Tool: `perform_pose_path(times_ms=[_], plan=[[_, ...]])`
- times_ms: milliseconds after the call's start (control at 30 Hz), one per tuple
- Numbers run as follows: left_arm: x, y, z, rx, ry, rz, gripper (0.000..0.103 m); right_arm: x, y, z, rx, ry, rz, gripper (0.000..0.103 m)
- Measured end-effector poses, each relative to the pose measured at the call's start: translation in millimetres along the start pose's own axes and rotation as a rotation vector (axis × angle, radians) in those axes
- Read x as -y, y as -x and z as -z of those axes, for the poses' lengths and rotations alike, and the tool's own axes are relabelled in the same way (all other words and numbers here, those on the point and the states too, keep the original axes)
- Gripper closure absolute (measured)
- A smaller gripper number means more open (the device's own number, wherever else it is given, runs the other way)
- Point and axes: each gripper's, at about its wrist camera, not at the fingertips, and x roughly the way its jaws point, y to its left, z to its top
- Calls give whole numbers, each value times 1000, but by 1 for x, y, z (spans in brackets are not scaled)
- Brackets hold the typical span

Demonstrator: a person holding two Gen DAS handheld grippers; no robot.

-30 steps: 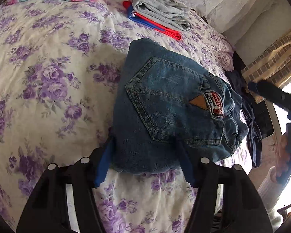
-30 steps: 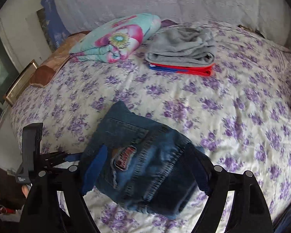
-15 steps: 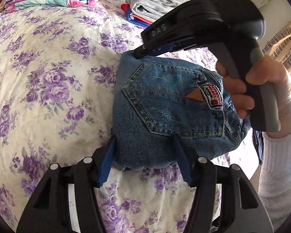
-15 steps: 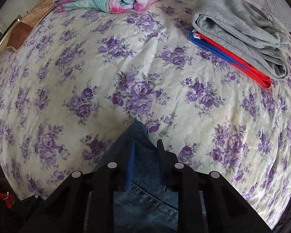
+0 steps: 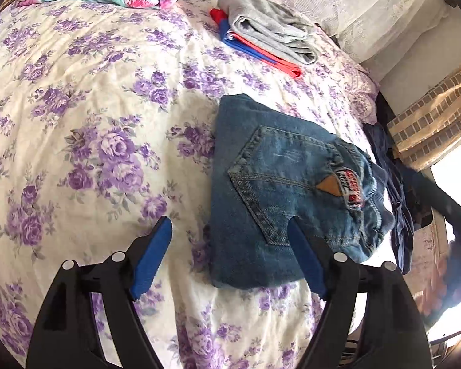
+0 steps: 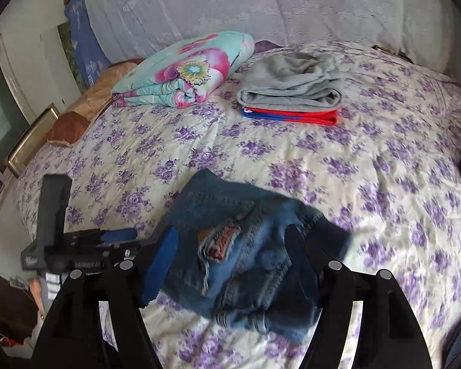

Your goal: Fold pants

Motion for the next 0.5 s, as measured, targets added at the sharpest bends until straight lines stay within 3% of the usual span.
perform_pose_path(times_ms=[167,233,333,400,500], plan=[[-2,-26,-8,-63,47,88,16,48,38,82,66,-186,2,30],[16,-35,-6,-114,16,183,17,71,46,101,80,-288,30,29],[40,-34,0,-89,-53,100,14,100,49,114,89,-402,12,28],[37,-36,-1,-94,-36,124,13,114,42,115,84,-475,-67,26],[18,-42,-4,-140,27,219,13,115,15,106,38,-508,-153,25]])
